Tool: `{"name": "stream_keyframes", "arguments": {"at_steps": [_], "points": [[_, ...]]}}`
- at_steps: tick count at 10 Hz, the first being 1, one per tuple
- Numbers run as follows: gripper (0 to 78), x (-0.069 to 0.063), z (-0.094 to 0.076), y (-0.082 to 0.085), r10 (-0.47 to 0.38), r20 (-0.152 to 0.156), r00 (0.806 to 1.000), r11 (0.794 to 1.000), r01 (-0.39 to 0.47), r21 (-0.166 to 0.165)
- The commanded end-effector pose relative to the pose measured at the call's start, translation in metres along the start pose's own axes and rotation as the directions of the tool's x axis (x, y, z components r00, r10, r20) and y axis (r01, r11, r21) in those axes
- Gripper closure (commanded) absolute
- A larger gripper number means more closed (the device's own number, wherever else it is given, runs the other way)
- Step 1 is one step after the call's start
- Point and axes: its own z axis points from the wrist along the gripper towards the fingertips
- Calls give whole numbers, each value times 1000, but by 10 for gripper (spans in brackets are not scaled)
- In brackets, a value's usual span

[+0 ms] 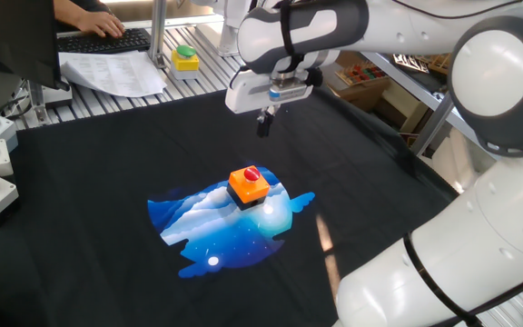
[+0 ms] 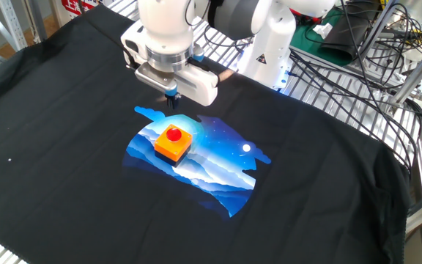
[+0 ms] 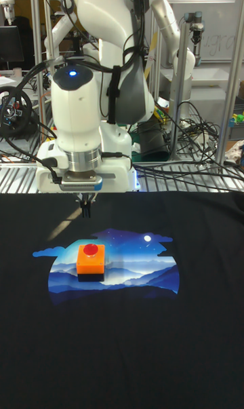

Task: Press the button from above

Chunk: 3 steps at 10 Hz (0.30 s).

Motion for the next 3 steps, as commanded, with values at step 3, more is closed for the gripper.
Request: {"name": "stream_keyframes", "arguments": {"at_steps": [3], "points": [[776,-2,-4,-3,-5,-2,1000,1000,5,-10]]}}
